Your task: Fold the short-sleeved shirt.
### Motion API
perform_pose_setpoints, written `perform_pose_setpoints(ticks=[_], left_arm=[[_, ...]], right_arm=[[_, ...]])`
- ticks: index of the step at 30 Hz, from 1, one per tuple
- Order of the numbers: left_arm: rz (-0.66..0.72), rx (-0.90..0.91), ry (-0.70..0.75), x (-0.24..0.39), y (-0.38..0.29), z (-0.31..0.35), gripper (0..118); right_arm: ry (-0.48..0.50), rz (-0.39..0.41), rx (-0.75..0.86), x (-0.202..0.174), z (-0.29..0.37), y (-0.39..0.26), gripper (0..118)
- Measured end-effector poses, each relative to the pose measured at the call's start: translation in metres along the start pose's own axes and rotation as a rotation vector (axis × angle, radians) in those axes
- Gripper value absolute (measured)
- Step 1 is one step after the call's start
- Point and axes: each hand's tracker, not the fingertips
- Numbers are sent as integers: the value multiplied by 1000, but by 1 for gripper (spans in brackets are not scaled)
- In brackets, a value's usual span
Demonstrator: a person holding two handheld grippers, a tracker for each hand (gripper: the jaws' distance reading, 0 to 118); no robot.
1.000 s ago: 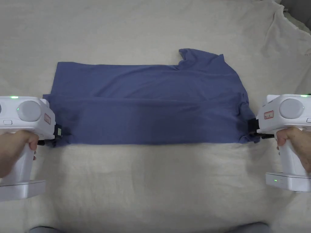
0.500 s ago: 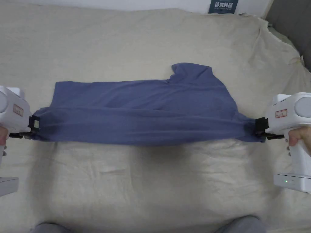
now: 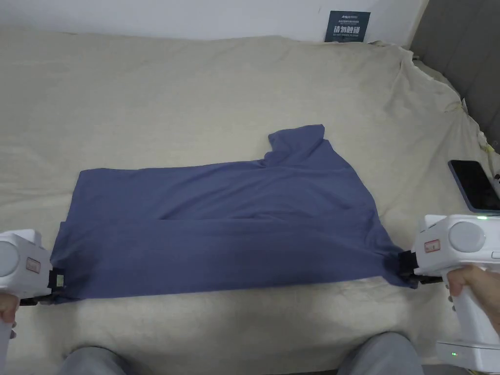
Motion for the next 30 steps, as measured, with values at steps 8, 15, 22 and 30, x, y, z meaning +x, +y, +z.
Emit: perform_pose_setpoints(ticks=[8,15,22,30], left_arm=[[62,218,67,-13,26,45,118],[86,540,-1,12,59,94,118],[8,792,36,63,51,91,103],[-32,816,-51,79,46,71,14]], right_arm=[[-7,-34,233,14,50,27,110],[-8,45,561,-14,116,58,110],[-1,139,833,-65,128,46,113],[70,110,831,-88,103,37,29]])
